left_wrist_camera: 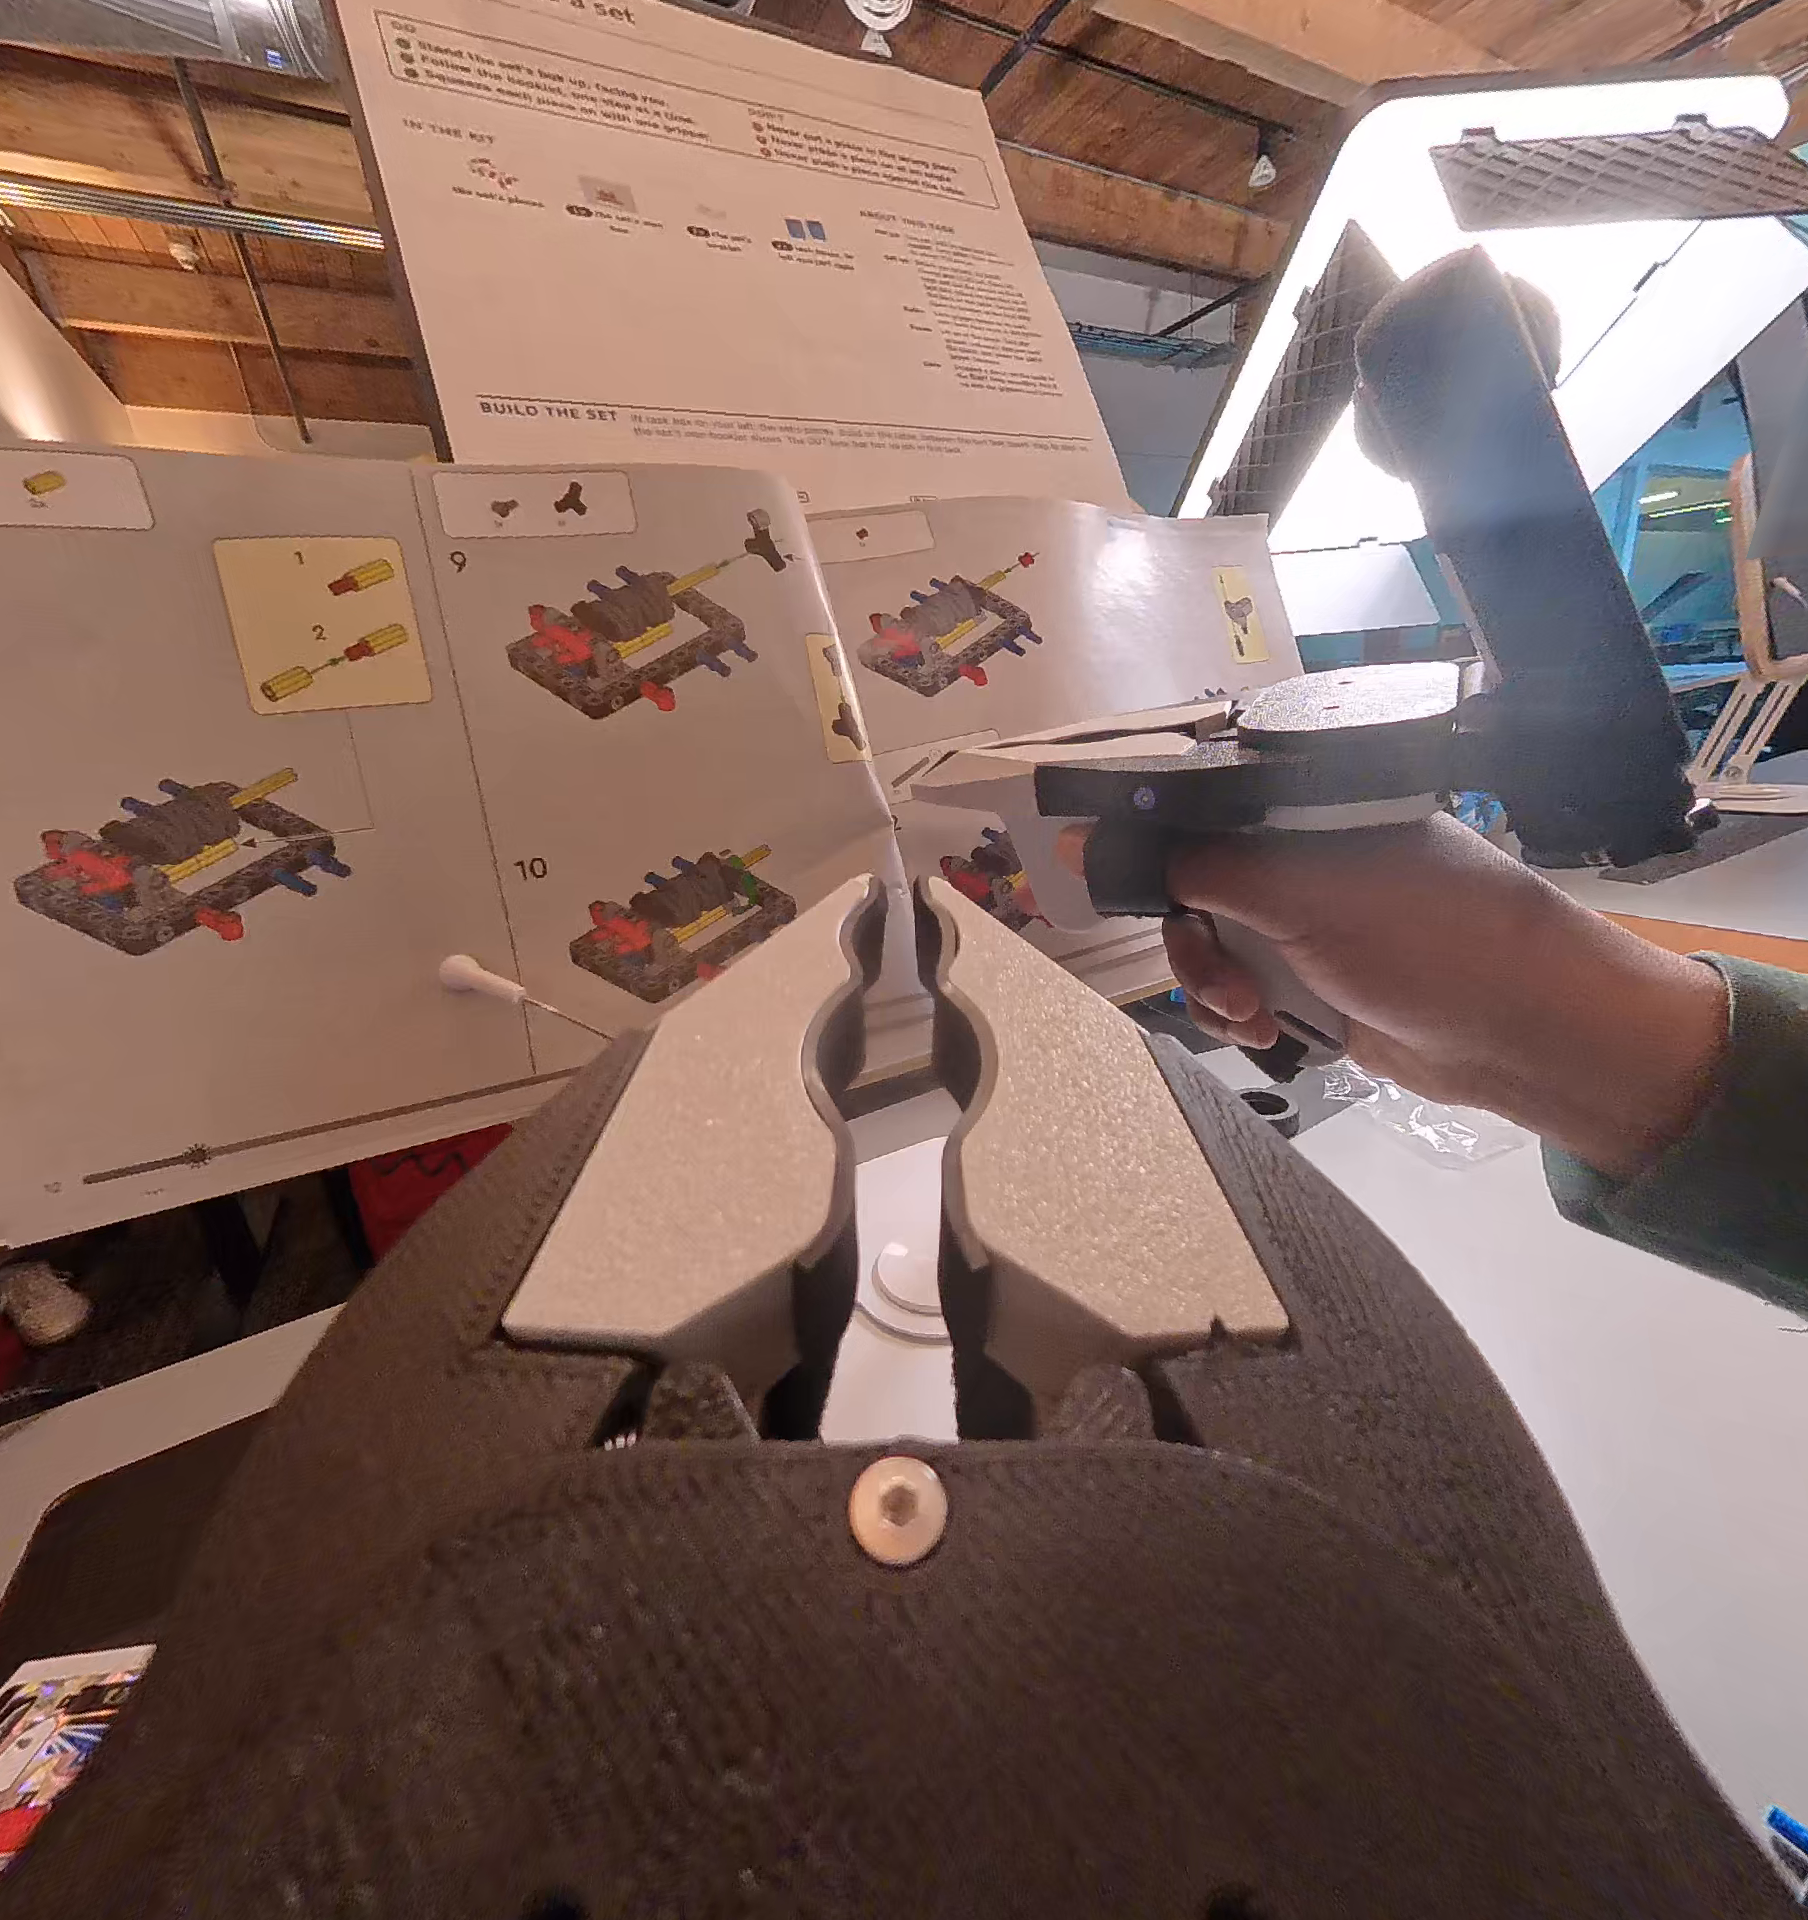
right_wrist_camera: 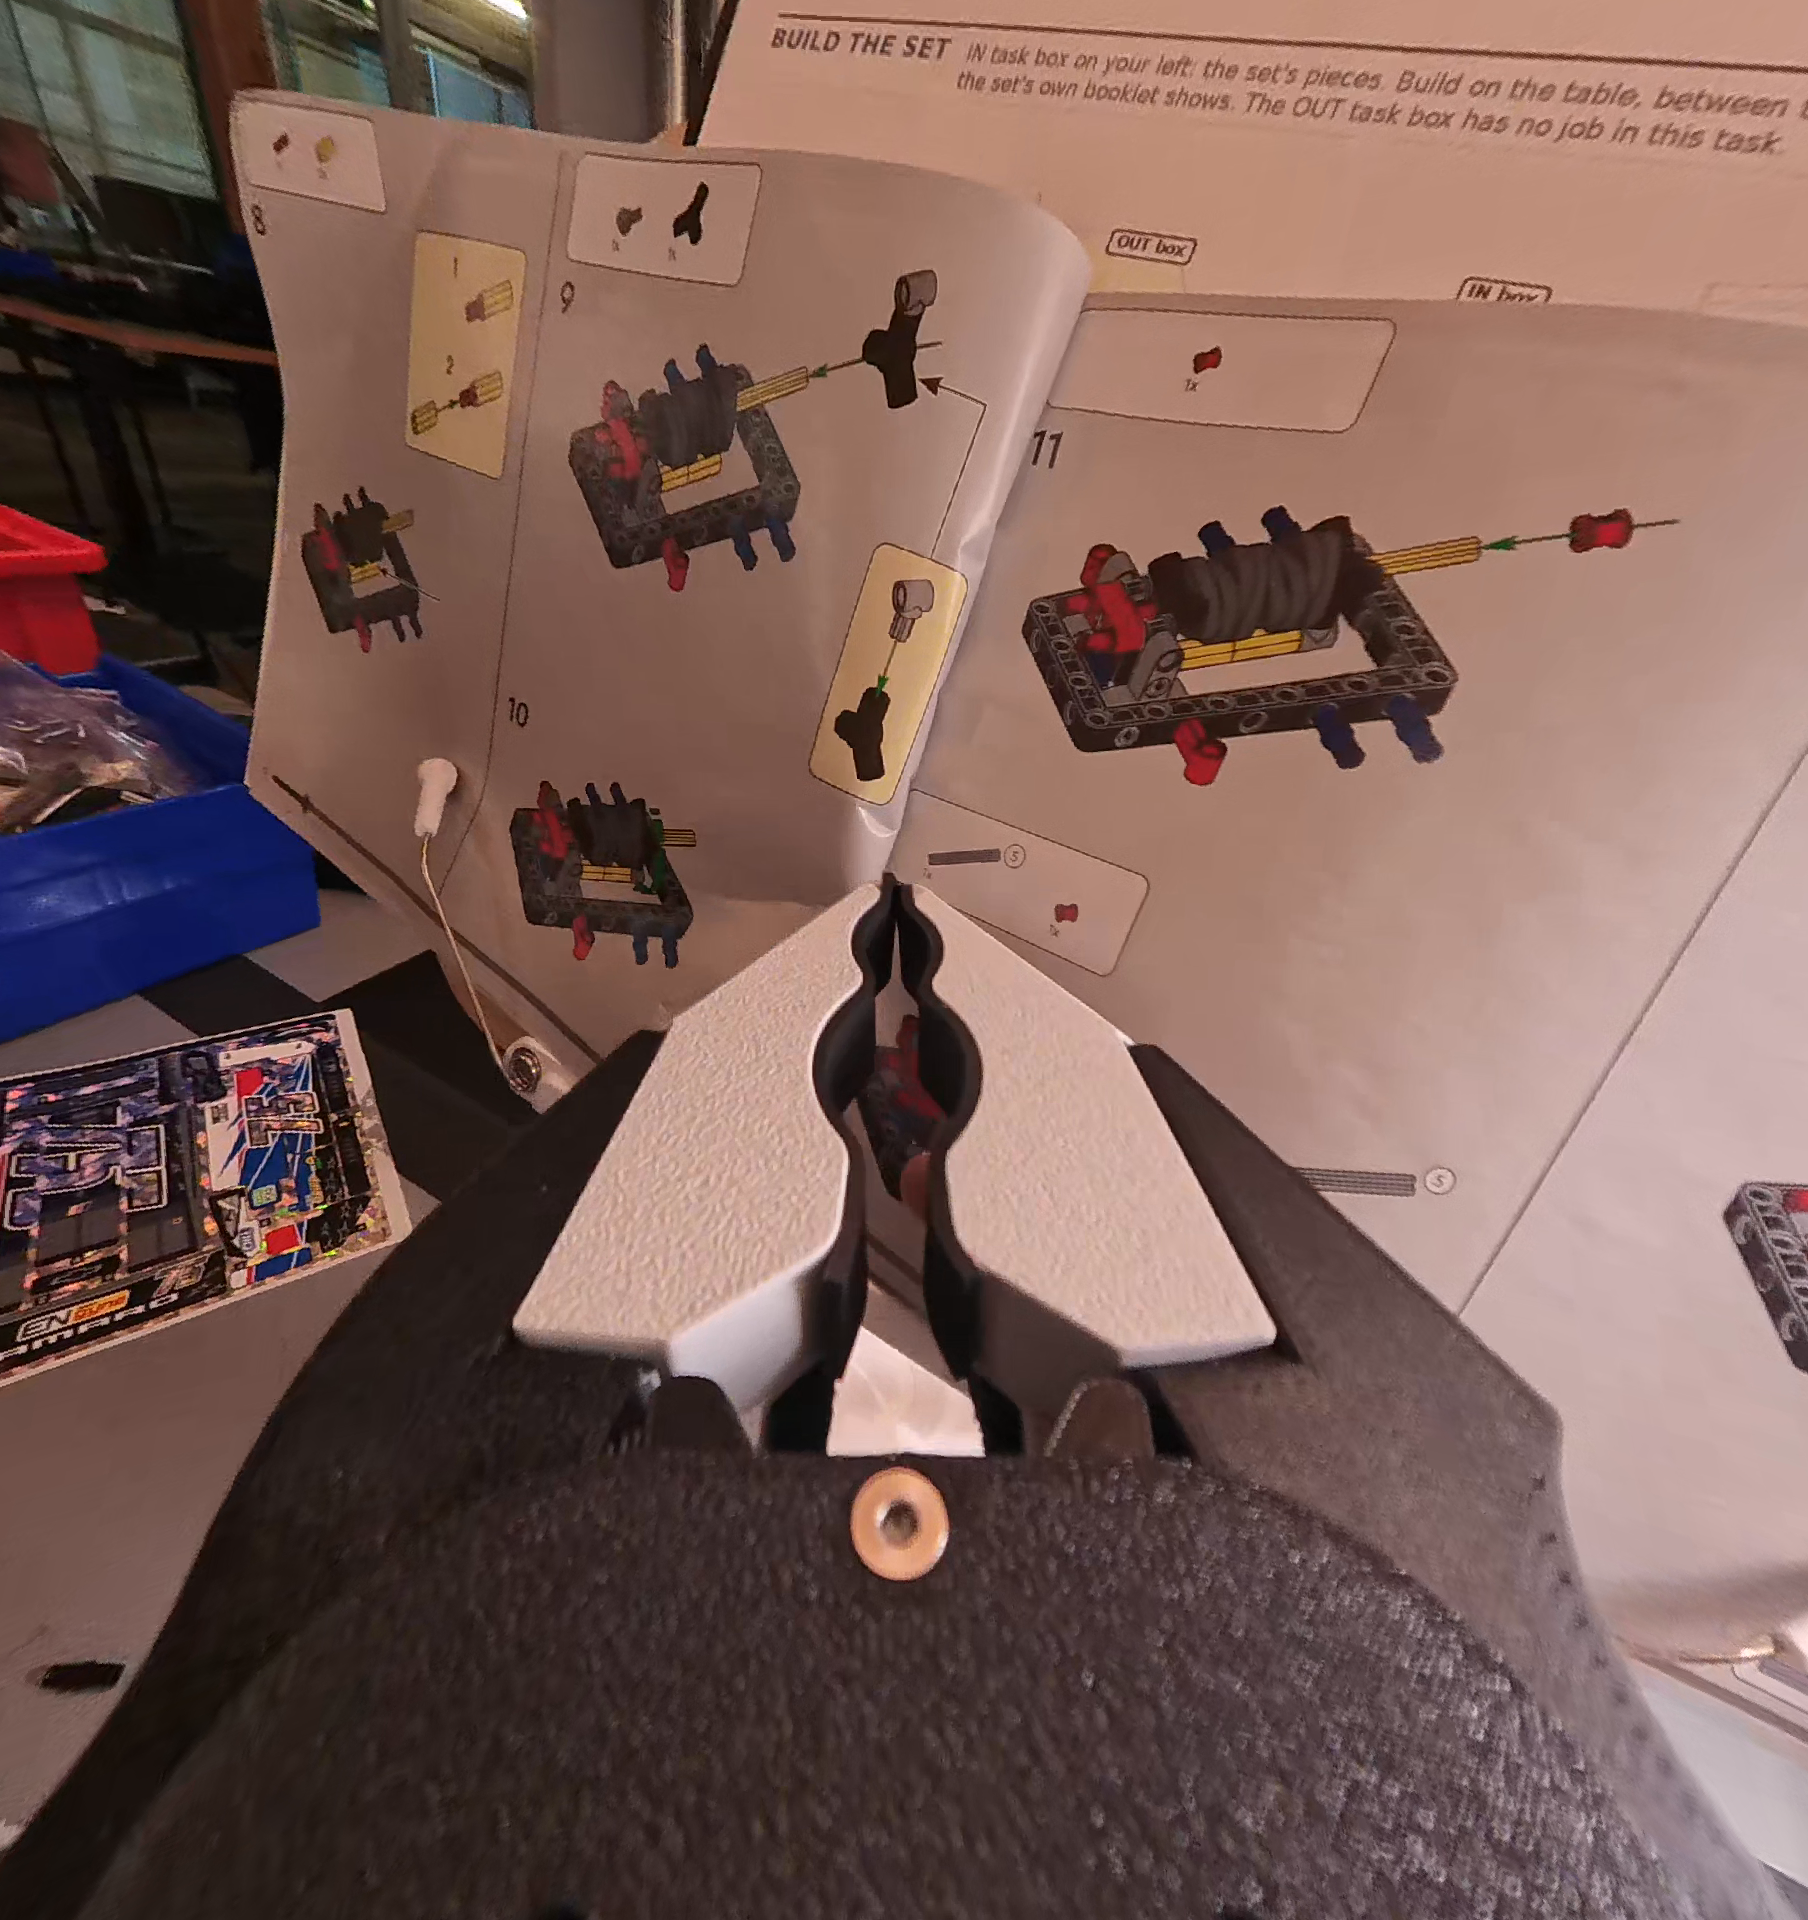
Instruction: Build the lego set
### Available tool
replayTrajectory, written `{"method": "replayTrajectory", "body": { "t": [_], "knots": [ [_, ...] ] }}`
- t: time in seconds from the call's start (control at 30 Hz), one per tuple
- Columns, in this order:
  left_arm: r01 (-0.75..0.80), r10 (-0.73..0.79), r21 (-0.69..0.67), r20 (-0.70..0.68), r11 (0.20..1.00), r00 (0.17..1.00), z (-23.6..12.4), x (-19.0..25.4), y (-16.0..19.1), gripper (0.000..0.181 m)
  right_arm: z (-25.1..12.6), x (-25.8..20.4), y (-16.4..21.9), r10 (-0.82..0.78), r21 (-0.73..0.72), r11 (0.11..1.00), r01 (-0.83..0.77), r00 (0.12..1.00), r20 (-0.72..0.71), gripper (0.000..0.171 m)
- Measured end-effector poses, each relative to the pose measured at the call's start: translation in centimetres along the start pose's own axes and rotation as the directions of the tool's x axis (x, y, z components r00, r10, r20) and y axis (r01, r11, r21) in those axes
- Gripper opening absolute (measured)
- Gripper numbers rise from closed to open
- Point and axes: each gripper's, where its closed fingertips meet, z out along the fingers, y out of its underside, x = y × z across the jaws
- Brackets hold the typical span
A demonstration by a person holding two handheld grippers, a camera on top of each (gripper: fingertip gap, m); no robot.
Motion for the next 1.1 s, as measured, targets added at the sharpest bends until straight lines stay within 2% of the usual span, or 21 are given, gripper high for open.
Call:
{"method": "replayTrajectory", "body": {
  "t": [0.43,0.6,0.77,0.87,0.93,1.0,1.1],
  "knots": [
    [0.018,-0.017,-0.065,0.013,0.998,1.0,0.5,-0.1,2.1,0.005,-2.1,2.8,1.0,-0.042,0.002,0.999,0.043,0.999,-0.027,0.0],
    [0.013,-0.012,-0.083,0.017,0.996,1.0,0.6,-0.3,2.5,0.005,-3.1,2.8,0.7,-0.063,0.034,0.997,0.063,0.998,0.004,0.0],
    [-0.028,0.033,-0.122,0.046,0.992,0.998,0.2,-2.8,1.7,0.006,-8.7,0.7,0.8,-0.07,0.119,0.992,0.052,0.986,0.149,0.004],
    [0.0,0.006,-0.147,0.042,0.989,0.999,-0.5,-5.0,0.4,0.007,-13.3,-0.4,3.2,-0.09,0.077,0.994,0.075,0.971,0.223,0.011],
    [0.006,-0.011,-0.215,-0.018,0.977,1.0,-0.9,-5.3,0.3,0.008,-16.3,-0.6,5.4,-0.079,0.031,0.997,0.074,0.961,0.264,0.014],
    [-0.01,-0.042,-0.366,-0.135,0.931,0.99,-1.5,-4.2,1.8,0.014,-19.2,-0.6,7.5,-0.041,-0.018,0.999,0.048,0.955,0.293,0.014],
    [-0.129,-0.145,-0.645,-0.354,0.753,0.924,-4.8,-0.8,6.8,0.022,-23.2,-0.3,9.9,0.01,-0.055,0.998,0.008,0.946,0.324,0.014]
  ]
}}
